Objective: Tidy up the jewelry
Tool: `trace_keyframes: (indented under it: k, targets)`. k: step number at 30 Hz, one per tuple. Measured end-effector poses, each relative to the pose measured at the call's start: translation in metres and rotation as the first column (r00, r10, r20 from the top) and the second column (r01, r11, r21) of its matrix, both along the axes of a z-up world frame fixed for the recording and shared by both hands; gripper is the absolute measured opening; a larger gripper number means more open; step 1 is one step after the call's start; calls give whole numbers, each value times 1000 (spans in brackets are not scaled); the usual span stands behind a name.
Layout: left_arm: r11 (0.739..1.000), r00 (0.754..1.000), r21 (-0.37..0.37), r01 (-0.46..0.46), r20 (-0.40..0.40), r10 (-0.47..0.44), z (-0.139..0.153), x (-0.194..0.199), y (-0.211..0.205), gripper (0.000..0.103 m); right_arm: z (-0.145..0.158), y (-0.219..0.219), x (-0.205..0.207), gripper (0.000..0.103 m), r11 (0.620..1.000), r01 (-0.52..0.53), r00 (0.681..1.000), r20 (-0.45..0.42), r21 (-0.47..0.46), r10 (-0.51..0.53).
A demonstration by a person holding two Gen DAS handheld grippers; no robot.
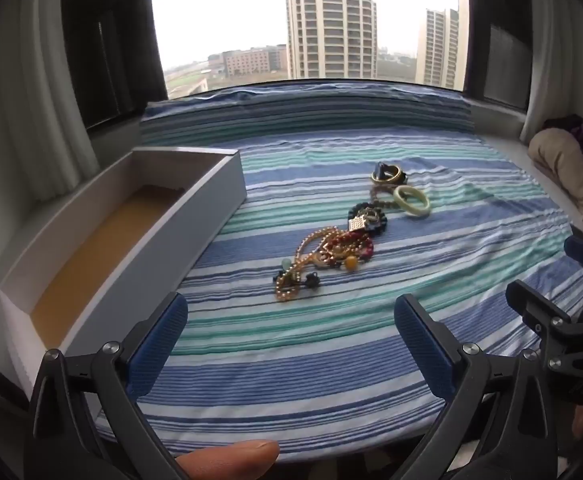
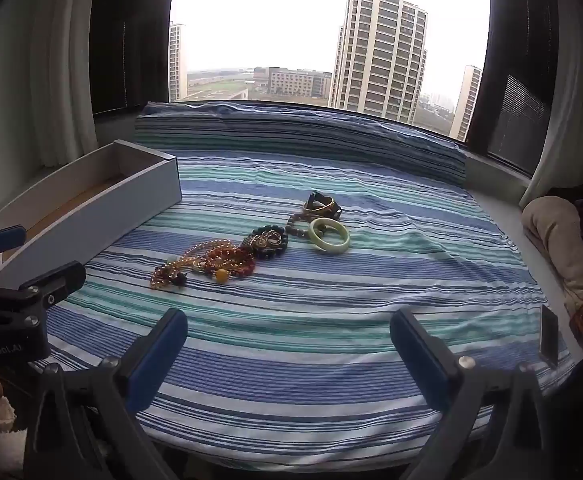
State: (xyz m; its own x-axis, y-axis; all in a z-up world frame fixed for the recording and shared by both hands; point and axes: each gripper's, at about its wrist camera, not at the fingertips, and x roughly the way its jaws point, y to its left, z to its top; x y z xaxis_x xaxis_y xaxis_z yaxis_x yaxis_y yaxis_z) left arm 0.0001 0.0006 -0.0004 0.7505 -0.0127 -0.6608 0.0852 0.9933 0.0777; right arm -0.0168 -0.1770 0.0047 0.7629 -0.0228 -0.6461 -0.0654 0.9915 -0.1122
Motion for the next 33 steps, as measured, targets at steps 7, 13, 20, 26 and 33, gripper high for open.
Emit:
trace_keyframes:
  k: [7, 13, 20, 26, 33]
  targets:
    - [999, 999, -35, 8, -37, -10, -6, 7, 3, 103, -5, 6, 5, 103, 999, -7, 999, -36, 44, 9]
    - [999, 998, -47, 5, -56, -8, -8, 9, 5, 103, -10, 7, 8, 103, 999, -14, 999, -44, 38, 16]
    - [1000, 997, -17, 6, -77, -7, -14, 8, -1, 103, -12, 4, 8, 103, 999, -14, 998, -54, 50, 16]
    - [1000, 997, 1, 6, -81, -6, -15, 9, -1, 103, -15, 4, 12, 103, 999, -15, 998, -64, 42, 18]
    - [1000, 996, 8, 1, -89, -1, -18, 10, 0, 103, -16, 2, 13, 103, 996, -8, 997, -70, 88, 14]
